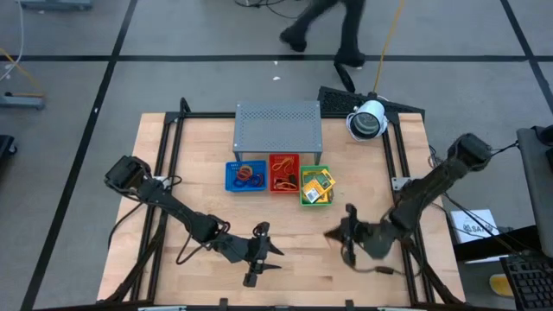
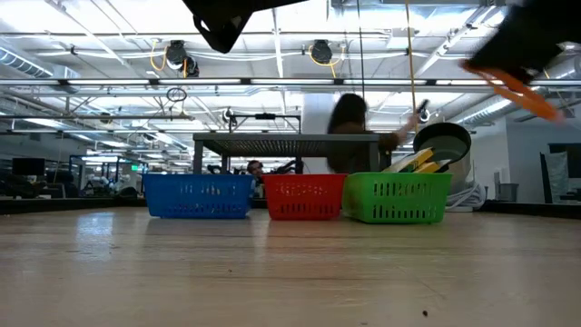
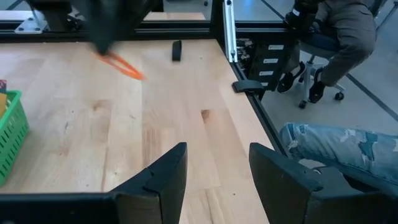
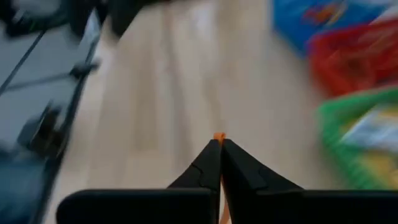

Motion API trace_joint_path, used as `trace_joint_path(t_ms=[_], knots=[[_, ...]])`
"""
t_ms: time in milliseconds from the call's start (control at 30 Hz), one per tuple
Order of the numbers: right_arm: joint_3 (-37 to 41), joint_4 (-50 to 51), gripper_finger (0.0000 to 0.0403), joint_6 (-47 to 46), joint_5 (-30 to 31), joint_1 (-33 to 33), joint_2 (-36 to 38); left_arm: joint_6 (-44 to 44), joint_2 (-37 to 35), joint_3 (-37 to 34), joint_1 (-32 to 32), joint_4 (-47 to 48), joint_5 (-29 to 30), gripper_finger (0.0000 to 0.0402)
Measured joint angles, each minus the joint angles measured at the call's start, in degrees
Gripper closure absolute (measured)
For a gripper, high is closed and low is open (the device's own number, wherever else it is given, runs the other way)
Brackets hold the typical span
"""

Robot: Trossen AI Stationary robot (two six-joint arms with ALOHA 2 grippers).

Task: Pick & Place Office Desk Supplies
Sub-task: Put the orange rubber band into the red bin

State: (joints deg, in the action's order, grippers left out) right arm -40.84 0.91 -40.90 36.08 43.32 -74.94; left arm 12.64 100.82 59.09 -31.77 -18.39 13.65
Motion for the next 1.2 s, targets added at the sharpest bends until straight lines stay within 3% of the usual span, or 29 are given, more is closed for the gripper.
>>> trace_joint_path(t_ms=[133, 267, 500, 867, 1067, 1200], knots=[[0.0, -1.9, 0.0402, 6.7, 2.8, -6.3, 4.9, 0.7, 0.0, 0.0, -0.1, 0.3, 0.0, 0.022], [0.0, -10.0, 0.0402, 17.4, 2.1, -13.4, 6.1, 1.4, 0.0, 0.0, -0.1, 0.3, 0.0, 0.022], [-0.1, -24.0, 0.0402, 29.5, -9.0, -27.2, 4.2, 1.4, 0.0, 0.0, 0.0, 0.3, 0.0, 0.022], [-0.1, -33.5, 0.0403, 29.2, -27.4, -44.0, -6.1, 1.3, 0.0, 0.0, 1.6, 0.2, 0.0, 0.022], [-0.1, -42.9, 0.0398, 28.3, -30.4, -46.6, -11.4, 2.9, 0.0, 0.0, 2.6, 0.2, 0.0, 0.022], [-0.1, -43.0, 0.0369, 27.1, -30.4, -46.7, -11.6, 3.0, 0.0, 0.0, 2.6, 0.3, 0.0, 0.022]])
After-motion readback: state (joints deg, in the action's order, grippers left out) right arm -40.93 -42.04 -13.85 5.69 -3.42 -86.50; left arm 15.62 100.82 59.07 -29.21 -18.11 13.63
